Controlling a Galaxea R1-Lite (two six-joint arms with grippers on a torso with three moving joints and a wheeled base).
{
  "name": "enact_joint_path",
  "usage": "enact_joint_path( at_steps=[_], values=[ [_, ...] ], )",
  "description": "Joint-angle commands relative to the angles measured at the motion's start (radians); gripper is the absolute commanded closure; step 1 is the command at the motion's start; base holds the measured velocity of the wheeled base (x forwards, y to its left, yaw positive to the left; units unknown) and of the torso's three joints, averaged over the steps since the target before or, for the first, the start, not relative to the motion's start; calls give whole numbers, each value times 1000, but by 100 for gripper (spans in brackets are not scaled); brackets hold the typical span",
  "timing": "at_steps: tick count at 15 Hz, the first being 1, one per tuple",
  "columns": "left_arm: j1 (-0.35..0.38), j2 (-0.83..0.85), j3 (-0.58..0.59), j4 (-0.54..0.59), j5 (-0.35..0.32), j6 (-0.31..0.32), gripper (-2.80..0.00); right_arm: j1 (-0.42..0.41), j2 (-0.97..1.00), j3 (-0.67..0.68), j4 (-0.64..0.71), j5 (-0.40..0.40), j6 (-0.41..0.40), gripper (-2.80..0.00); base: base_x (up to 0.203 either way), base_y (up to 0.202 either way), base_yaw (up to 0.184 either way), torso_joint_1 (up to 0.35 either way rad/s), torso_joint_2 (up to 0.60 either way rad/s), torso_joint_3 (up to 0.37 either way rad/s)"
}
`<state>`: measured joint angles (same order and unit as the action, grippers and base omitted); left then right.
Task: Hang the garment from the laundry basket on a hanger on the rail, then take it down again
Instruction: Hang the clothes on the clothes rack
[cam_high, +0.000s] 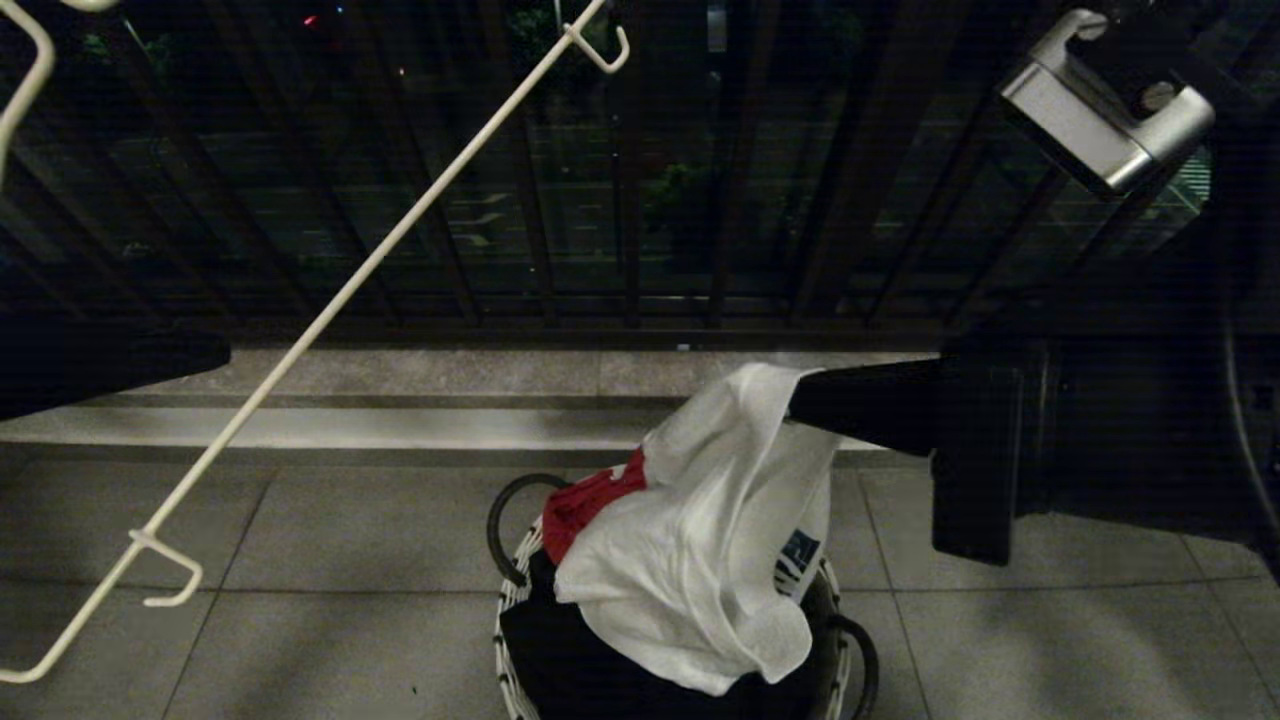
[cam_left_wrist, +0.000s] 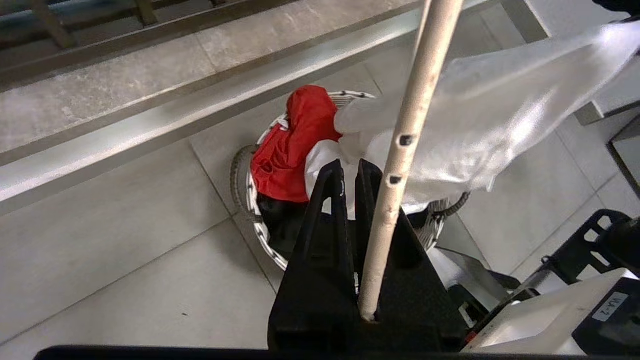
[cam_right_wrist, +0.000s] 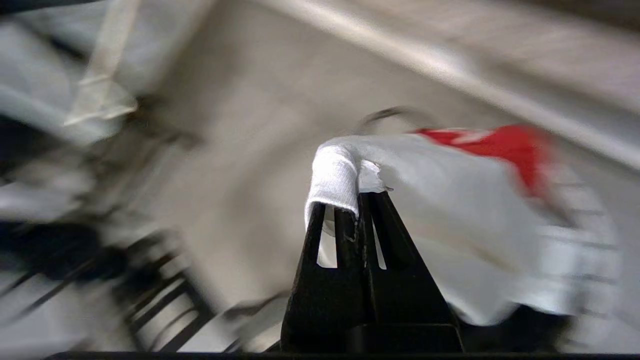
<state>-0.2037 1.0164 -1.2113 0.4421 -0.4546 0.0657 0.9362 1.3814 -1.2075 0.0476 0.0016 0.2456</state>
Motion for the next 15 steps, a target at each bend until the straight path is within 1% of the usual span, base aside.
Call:
enact_joint_path(
  at_steps=[1, 2, 4, 7, 8, 13, 15],
  values=[
    [-10, -3, 2, 3, 4, 0, 0, -100, -29, 22, -23, 207, 30, 0, 0, 0, 0, 0, 0, 0],
    [-10, -8, 2, 3, 5, 0, 0, -120, -30, 24, -31, 229, 39, 0, 0, 0, 0, 0, 0, 0],
    [-10, -20, 1, 3, 6, -1, 0, -123, -26, 38, -46, 232, 36, 0, 0, 0, 0, 0, 0, 0],
    [-10, -28, 2, 3, 7, 2, 0, -123, -19, 94, -173, 229, 32, 0, 0, 0, 0, 0, 0, 0],
    [-10, -28, 2, 4, 7, 2, 0, -123, -19, 102, -192, 226, 29, 0, 0, 0, 0, 0, 0, 0],
    [-11, -25, 8, 16, 3, 8, 0, -149, 7, 97, -196, 179, 0, 0, 0, 0, 0, 0, 0, 0],
    [-13, -24, 9, 15, -4, 9, 0, -149, 7, 97, -196, 175, -3, 0, 0, 0, 0, 0, 0, 0]
  ],
)
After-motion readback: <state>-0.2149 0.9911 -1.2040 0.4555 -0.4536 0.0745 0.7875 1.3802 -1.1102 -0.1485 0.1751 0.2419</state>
